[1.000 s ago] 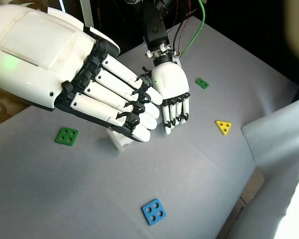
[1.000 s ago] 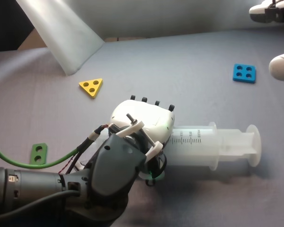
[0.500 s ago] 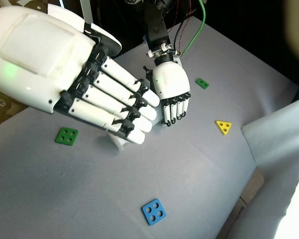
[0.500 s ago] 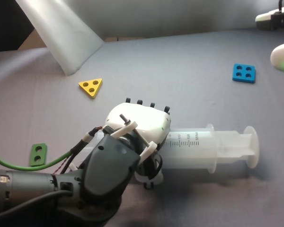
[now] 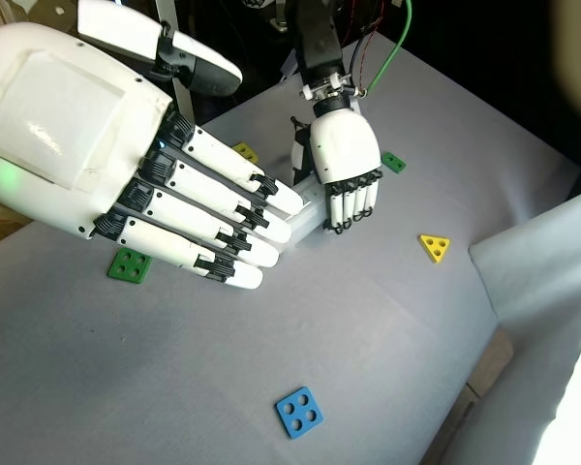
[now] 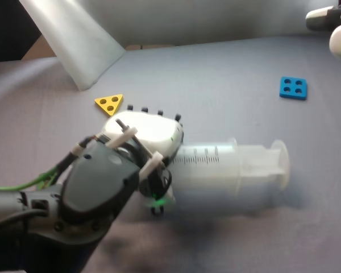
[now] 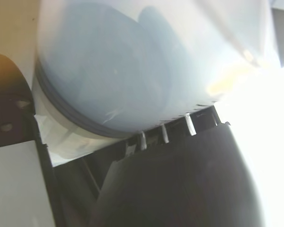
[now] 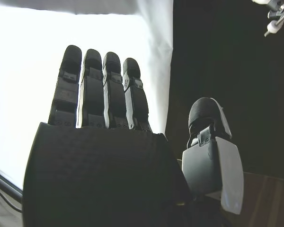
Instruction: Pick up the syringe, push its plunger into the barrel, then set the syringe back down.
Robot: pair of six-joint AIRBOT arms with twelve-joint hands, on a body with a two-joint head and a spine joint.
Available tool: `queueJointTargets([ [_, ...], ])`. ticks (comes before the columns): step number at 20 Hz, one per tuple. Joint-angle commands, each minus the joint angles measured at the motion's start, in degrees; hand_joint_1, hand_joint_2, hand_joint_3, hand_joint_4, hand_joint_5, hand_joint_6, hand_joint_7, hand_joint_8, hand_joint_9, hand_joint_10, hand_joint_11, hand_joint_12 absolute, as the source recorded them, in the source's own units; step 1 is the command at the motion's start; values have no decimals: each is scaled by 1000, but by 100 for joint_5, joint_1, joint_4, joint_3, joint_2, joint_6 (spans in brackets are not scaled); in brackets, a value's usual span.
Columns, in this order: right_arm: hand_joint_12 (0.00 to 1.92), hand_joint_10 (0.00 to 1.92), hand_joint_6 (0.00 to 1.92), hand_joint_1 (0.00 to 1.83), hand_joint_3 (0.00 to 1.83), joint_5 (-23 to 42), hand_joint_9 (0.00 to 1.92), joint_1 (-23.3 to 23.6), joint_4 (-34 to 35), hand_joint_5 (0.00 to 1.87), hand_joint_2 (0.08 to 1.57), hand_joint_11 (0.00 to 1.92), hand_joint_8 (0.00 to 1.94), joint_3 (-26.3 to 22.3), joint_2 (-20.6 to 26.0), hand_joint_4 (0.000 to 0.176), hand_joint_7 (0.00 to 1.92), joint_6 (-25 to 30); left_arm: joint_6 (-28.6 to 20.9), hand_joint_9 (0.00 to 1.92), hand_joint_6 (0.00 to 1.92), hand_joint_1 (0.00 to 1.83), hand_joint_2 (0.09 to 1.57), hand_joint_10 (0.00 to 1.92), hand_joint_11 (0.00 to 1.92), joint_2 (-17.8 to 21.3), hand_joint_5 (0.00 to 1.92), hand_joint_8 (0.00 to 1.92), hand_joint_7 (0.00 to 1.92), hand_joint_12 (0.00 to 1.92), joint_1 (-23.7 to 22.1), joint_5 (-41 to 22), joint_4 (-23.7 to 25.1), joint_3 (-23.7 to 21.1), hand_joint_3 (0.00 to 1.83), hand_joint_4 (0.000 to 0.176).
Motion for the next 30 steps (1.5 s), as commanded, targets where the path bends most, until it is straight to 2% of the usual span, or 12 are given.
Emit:
queueJointTargets([
  [1, 262, 2, 0, 0, 4, 749, 84, 22, 111, 165, 1203, 0, 0, 3, 33, 0, 112, 42, -7, 913, 990, 1379, 1103, 1174, 720, 52, 951, 919, 1020, 1094, -128, -163, 413, -27, 0, 0],
  [3, 31, 0, 0, 0, 15, 837, 9, -41, 146, 27, 1237, 0, 0, 5, 48, 0, 13, 42, -7, 933, 988, 1381, 1094, 1140, 758, 175, 965, 860, 1042, 1050, -244, -48, 235, -54, 0, 0],
  [4, 5, 0, 0, 0, 10, 897, 1, -72, 159, 5, 1226, 0, 0, 9, 52, 0, 2, 43, -7, 966, 981, 1471, 1093, 1043, 725, 242, 957, 866, 1036, 1402, -301, -27, 196, -83, 3, 0],
  [5, 0, 0, 0, 0, 5, 968, 0, -105, 186, 0, 1217, 0, 0, 16, 57, 0, 0, 45, 12, 947, 977, 1399, 1094, 1108, 743, 307, 961, 876, 1043, 1182, -366, -25, 196, -122, 0, 0],
  [6, 0, 0, 0, 0, 7, 1059, 0, -144, 246, 0, 1221, 0, 0, 38, 62, 0, 0, 61, 39, 944, 979, 1386, 1091, 1117, 772, 365, 965, 863, 1051, 1077, -431, -20, 172, -157, 1, 0],
  [11, 0, 0, 0, 0, 7, 1722, 0, -390, 271, 0, 1224, 0, 0, 152, 59, 0, 0, 320, 194, 957, 1015, 1383, 1088, 1091, 810, 689, 944, 812, 1080, 983, -748, 142, -30, -339, 0, 0],
  [15, 0, 0, 0, 0, 5, 2326, 0, -680, 255, 0, 1221, 0, 0, 201, 59, 0, 0, 314, 291, 953, 950, 1385, 1084, 1115, 797, 934, 967, 806, 1087, 980, -975, 280, -141, -366, 0, 0],
  [18, 0, 0, 0, 0, 14, 2249, 0, -887, 336, 0, 1240, 0, 0, 184, 60, 0, 0, 336, 388, 938, 970, 1383, 1089, 1143, 786, 1110, 961, 805, 1078, 989, -1132, 369, -318, -387, 0, 0],
  [21, 0, 0, 0, 0, 13, 1641, 0, -961, 1297, 0, 1241, 0, 0, 135, 64, 0, 0, 339, 482, 934, 970, 1383, 1089, 1141, 755, 1300, 961, 817, 1078, 1029, -1297, 378, -346, -511, 0, 0],
  [23, 0, 0, 0, 0, 1, 1469, 0, -1009, 1592, 0, 1215, 0, 0, 135, 73, 0, 0, 340, 481, 925, 1070, 1378, 1103, 1154, 737, 1399, 920, 841, 1042, 1050, -1383, 457, -431, -562, 1, 0],
  [25, 0, 0, 0, 0, 1, 1310, 0, -1074, 1854, 0, 1216, 0, 0, 134, 77, 0, 0, 340, 461, 936, 1047, 1381, 1097, 1151, 750, 1511, 920, 803, 1070, 1042, -1439, 524, -449, -642, 0, 0],
  [30, 0, 0, 0, 0, 0, 1105, 0, -1076, 2327, 0, 1210, 0, 0, 133, 65, 0, 0, 340, 444, 925, 972, 1379, 1104, 1201, 727, 1616, 925, 908, 1026, 1065, -1469, 601, -503, -764, 1, 0],
])
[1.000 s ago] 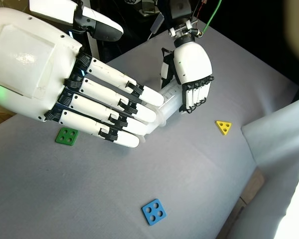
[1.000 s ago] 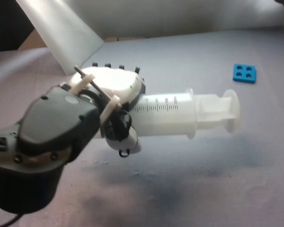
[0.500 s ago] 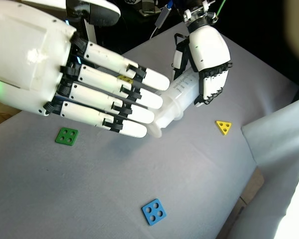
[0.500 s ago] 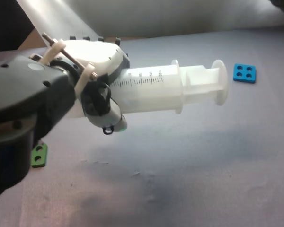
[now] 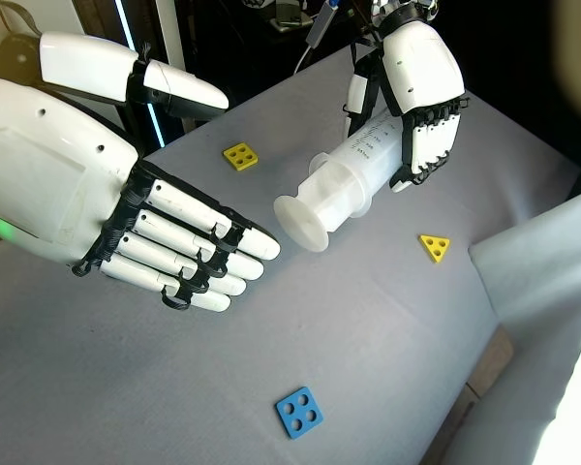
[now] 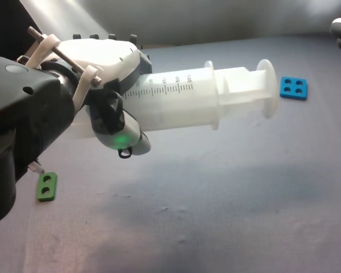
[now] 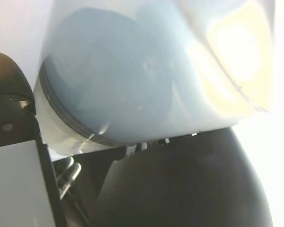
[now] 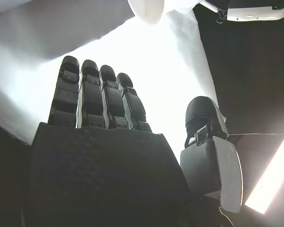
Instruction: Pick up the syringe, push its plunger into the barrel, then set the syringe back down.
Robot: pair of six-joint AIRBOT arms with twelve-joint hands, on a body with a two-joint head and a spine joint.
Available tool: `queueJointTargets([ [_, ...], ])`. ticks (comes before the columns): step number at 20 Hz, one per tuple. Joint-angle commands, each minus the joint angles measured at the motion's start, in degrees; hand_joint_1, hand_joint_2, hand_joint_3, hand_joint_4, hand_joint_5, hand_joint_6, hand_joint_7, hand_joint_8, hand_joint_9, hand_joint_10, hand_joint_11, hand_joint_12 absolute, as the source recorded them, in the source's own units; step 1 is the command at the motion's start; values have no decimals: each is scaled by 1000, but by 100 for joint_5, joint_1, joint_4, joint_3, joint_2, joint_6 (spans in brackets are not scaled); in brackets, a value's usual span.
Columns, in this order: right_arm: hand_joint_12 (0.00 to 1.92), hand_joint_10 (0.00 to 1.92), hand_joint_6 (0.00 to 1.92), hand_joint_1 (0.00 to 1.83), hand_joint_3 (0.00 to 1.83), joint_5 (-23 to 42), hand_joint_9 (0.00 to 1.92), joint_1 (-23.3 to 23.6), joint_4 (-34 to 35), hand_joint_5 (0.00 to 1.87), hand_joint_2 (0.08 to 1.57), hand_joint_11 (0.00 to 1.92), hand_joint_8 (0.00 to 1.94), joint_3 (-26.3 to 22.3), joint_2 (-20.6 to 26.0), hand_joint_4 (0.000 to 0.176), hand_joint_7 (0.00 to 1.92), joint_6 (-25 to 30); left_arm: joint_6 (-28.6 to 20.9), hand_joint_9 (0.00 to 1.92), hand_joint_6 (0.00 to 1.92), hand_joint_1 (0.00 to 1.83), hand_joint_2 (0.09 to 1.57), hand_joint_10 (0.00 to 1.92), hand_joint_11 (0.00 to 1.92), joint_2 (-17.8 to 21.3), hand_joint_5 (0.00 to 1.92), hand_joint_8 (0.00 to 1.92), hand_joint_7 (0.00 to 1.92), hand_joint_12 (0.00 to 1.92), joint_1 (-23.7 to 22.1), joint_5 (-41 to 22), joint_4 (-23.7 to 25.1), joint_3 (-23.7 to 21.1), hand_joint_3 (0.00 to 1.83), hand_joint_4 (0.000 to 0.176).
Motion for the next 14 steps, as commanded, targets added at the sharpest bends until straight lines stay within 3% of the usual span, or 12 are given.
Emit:
queueJointTargets([
  [1, 0, 0, 0, 0, 0, 623, 0, 83, 115, 0, 1205, 0, 0, -5, 6, 0, 0, 58, -34, 915, 994, 1378, 1109, 1203, 722, 49, 918, 938, 1013, 1069, -118, -66, 434, -38, 1, 0],
  [6, 0, 0, 0, 0, 0, 561, 0, 193, 622, 0, 1197, 0, 0, -17, -32, 0, 0, 59, -35, 926, 1018, 1378, 1106, 1181, 733, 123, 911, 923, 1023, 1044, -317, -51, 482, -138, 1, 0],
  [14, 0, 0, 0, 0, 0, 490, 0, 208, 707, 0, 1172, 0, 0, -43, -147, 0, 0, 133, -63, 897, 1057, 1375, 1117, 1231, 688, 18, 891, 936, 1005, 1121, -459, -109, 543, -213, 0, 0],
])
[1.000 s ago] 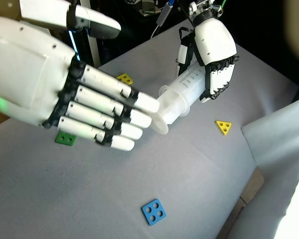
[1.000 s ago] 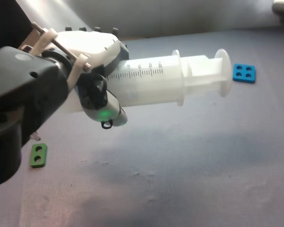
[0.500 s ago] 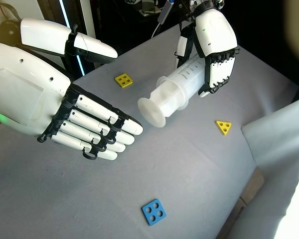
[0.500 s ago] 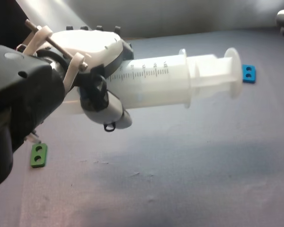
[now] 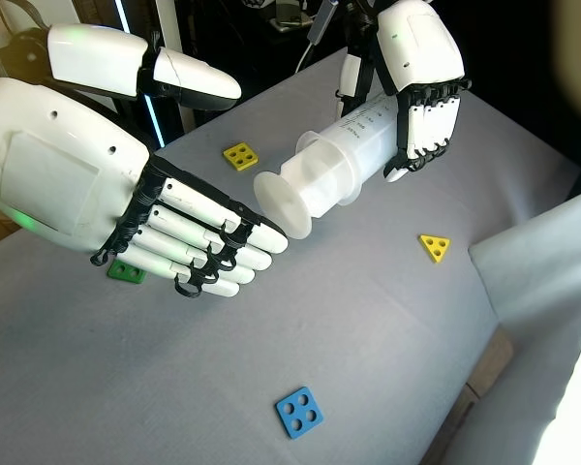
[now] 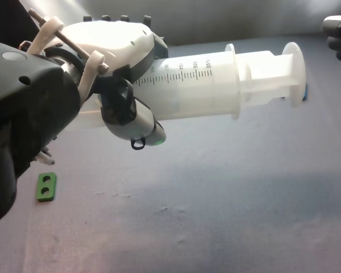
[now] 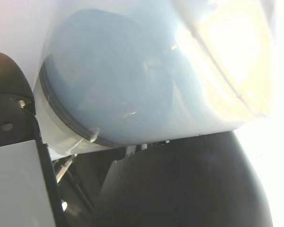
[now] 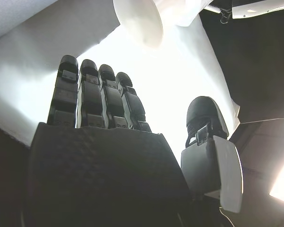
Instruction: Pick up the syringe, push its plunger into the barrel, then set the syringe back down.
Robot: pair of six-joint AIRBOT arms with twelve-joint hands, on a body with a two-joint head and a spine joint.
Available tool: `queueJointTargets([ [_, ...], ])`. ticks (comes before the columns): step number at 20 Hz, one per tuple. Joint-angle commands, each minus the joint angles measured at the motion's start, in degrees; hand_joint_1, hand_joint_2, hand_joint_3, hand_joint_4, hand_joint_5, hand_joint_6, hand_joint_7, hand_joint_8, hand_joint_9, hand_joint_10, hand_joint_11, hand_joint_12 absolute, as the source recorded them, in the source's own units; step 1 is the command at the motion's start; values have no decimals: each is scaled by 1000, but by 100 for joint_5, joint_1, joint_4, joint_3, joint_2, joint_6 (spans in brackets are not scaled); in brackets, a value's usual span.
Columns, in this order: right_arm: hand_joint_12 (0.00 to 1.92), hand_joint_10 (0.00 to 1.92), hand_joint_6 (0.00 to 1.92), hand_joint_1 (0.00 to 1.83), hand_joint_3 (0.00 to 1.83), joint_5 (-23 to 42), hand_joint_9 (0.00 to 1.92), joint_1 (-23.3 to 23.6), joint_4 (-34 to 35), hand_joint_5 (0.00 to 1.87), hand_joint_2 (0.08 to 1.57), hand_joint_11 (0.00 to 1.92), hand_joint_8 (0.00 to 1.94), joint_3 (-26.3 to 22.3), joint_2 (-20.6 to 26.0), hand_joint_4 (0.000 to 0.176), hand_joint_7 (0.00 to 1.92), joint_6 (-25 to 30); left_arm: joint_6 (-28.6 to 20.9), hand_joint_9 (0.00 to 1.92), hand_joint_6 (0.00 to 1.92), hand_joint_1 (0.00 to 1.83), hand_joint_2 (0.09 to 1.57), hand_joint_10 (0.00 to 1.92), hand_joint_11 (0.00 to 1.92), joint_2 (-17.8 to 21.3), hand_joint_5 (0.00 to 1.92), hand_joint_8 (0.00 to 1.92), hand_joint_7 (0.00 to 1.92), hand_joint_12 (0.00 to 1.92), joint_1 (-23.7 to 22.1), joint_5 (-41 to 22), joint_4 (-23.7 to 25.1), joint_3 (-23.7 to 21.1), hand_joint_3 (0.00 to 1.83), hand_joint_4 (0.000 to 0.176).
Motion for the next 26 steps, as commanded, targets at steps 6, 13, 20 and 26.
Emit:
queueJointTargets([
  [6, 0, 0, 0, 0, 0, 558, 0, 104, 299, 0, 1161, 0, 0, 3, -249, 0, 0, 73, -89, 915, 1067, 1377, 1112, 1201, 722, -151, 897, 904, 1014, 1081, -217, -225, 377, 27, 0, 0],
  [13, 0, 0, 0, 0, 0, 660, 0, 92, 1135, 0, 1163, 0, 0, 4, -525, 0, 0, 75, -84, 920, 1069, 1377, 1112, 1196, 732, -216, 896, 910, 1010, 1070, -229, -291, 381, 37, 1, 0],
  [20, 0, 0, 0, 0, 0, 833, 0, 103, 1473, 0, 1160, 0, 0, -1, -957, 0, 0, 123, -85, 916, 1079, 1377, 1114, 1197, 717, -232, 885, 907, 1018, 1077, -235, -311, 385, 46, 0, 0],
  [26, 0, 0, 0, 0, 0, 975, 0, 169, 1523, 0, 1158, 0, 0, 0, -1234, 0, 0, 123, -84, 924, 1076, 1377, 1110, 1173, 744, -248, 891, 913, 1018, 1042, -241, -326, 385, 44, 1, 0],
])
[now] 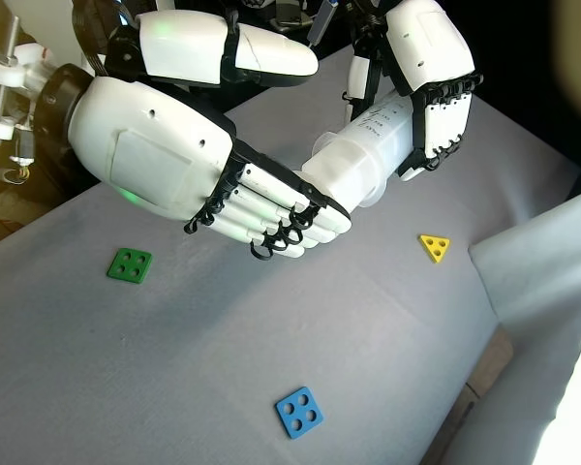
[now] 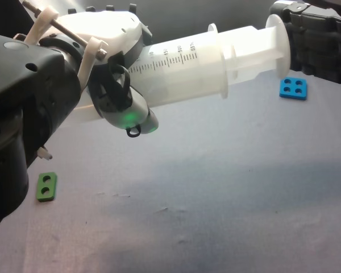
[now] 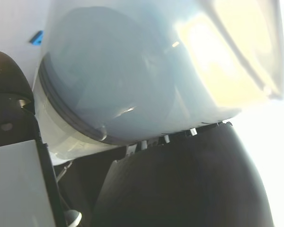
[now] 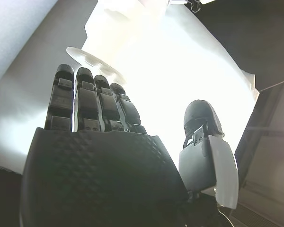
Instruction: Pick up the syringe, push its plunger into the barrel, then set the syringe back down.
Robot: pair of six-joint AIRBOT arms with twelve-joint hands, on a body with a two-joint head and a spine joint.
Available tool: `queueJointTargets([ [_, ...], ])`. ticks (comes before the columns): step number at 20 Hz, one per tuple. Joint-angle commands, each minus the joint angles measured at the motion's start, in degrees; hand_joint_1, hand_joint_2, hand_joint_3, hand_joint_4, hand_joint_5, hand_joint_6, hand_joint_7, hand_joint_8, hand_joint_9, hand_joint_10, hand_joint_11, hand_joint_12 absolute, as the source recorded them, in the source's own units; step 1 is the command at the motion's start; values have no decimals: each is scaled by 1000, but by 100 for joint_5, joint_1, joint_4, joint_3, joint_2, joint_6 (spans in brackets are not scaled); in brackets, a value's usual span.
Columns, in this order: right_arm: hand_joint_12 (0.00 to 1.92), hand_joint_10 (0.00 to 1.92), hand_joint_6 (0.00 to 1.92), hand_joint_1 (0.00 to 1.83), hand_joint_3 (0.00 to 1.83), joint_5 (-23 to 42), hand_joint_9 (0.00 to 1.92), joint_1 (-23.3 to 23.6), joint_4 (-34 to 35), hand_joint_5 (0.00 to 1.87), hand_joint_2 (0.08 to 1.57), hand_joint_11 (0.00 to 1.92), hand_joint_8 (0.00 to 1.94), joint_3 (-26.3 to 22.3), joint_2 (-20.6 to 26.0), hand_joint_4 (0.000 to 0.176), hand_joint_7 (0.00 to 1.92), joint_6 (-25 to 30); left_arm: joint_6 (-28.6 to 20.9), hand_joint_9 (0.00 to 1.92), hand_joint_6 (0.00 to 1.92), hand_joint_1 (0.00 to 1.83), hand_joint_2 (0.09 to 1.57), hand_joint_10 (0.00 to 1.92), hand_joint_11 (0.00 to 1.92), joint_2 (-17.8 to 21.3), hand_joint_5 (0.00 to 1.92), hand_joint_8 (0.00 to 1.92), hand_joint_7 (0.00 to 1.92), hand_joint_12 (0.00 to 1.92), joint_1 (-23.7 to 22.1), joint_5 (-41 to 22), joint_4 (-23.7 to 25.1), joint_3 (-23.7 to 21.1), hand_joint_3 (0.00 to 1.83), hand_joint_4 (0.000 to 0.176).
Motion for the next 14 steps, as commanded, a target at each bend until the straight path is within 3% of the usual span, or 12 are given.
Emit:
queueJointTargets([
  [1, 0, 0, 0, 0, 0, 461, 0, 123, -60, 0, 1162, 0, 0, -98, -148, 0, 0, 34, -84, 912, 1080, 1376, 1114, 1189, 733, -71, 890, 928, 1011, 1051, -107, 279, 568, -32, 1, 0],
  [14, 0, 0, 0, 0, 0, 696, 0, -10, -15, 0, 1157, 0, 0, -96, -744, 0, 0, -60, -84, 929, 1099, 1376, 1111, 1162, 769, -95, 888, 910, 1011, 997, -106, 262, 699, -74, 1, 0],
])
